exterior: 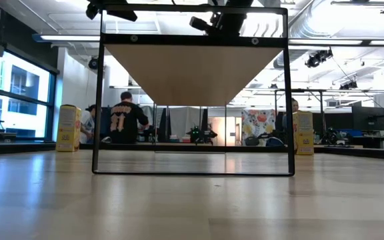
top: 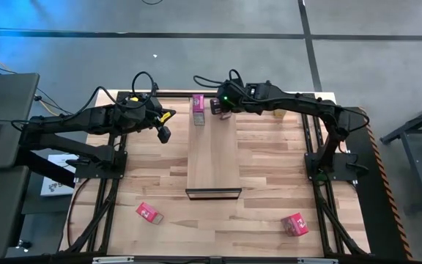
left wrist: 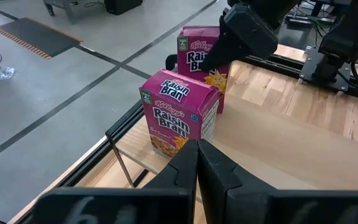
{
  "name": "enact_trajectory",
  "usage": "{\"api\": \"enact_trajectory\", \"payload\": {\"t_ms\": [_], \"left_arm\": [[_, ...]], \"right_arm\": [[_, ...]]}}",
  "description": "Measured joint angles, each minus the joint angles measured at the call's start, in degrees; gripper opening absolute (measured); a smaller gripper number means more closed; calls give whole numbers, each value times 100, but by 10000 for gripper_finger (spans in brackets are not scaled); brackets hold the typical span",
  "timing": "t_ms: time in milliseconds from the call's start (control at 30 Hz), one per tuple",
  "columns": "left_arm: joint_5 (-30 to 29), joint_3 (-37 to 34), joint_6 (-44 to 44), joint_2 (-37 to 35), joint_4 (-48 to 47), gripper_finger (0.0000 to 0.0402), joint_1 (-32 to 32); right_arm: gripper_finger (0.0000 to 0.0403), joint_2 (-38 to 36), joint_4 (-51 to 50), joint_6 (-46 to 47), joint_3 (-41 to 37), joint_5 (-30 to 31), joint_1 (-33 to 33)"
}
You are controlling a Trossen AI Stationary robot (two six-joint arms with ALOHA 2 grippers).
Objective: Stack cereal on shelf
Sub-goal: Put the purple cereal box on the shelf aligned with the other purple cereal box, then put the left yellow cereal box on the shelf
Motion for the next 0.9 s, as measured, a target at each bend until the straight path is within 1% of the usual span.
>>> {"api": "enact_trajectory", "payload": {"t_ms": [100, 167, 467, 567, 667, 900], "left_arm": [[-1, 0, 1, 0, 0, 3, 0], [-1, 0, 1, 0, 1, 3, 0], [0, 0, 2, 0, 0, 3, 0], [-1, 0, 2, 0, 0, 3, -2], [-1, 0, 2, 0, -1, 3, 0], [-2, 0, 2, 0, -8, 3, 0]], "right_arm": [[112, 0, 122, -4, -1, -2, 11], [124, 0, 204, -14, -1, -2, 20], [220, 0, 278, -164, -1, -118, 43], [245, -9, 278, -280, -2, -167, 94], [257, -80, 279, -367, -5, -212, 145], [259, -447, 429, -647, -5, -212, 168]]}}
